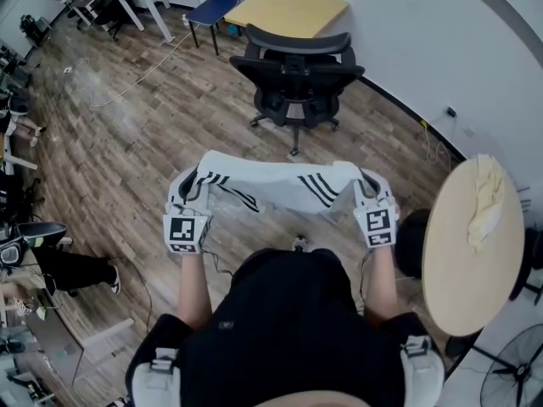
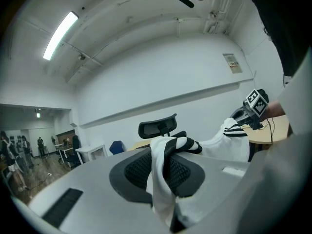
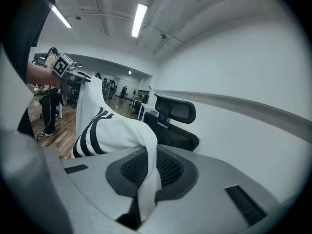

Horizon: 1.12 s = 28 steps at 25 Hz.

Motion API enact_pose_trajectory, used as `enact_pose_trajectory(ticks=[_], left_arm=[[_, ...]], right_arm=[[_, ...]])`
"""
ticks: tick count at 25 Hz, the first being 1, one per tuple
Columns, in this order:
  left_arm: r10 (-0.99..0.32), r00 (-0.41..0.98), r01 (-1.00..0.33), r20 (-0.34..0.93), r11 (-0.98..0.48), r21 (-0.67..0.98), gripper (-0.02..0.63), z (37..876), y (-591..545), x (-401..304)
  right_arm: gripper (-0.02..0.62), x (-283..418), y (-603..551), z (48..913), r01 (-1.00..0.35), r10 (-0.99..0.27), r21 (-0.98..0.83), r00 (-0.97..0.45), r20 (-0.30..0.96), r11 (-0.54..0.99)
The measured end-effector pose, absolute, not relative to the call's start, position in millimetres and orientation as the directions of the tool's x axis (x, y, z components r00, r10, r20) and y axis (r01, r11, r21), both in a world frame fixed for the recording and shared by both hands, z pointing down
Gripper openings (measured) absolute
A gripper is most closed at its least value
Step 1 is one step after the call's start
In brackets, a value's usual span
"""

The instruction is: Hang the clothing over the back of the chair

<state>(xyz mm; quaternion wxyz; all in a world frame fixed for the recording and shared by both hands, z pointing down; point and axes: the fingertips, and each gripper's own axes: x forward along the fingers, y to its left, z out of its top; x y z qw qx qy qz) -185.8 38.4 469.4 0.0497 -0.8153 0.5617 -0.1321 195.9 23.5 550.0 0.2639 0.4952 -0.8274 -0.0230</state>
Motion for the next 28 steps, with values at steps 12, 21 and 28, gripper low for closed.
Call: enact_pose_trajectory(ticks=[12,21,28], left_arm=[[-0.945,0.274,-0.918,0.178,-0.312,-0.244,0.037,472,53,-168],[-0.951,0.249,-0.919,0.186,-0.292,-0.265,0.037,473,66,-153],[-0.953,0.251,-0.916,0.17,-0.291,-0.275,0.037,467,66,-148]], right_arm=[[0.015,209,13,559,-0.772,-0.802,0.291,-0.432,0.412,0.565],[0.015,220,12,567,-0.753,-0.789,0.291,-0.463,0.403,0.591],[0.015,222,12,566,-0.753,-0.79,0.291,-0.466,0.398,0.59]])
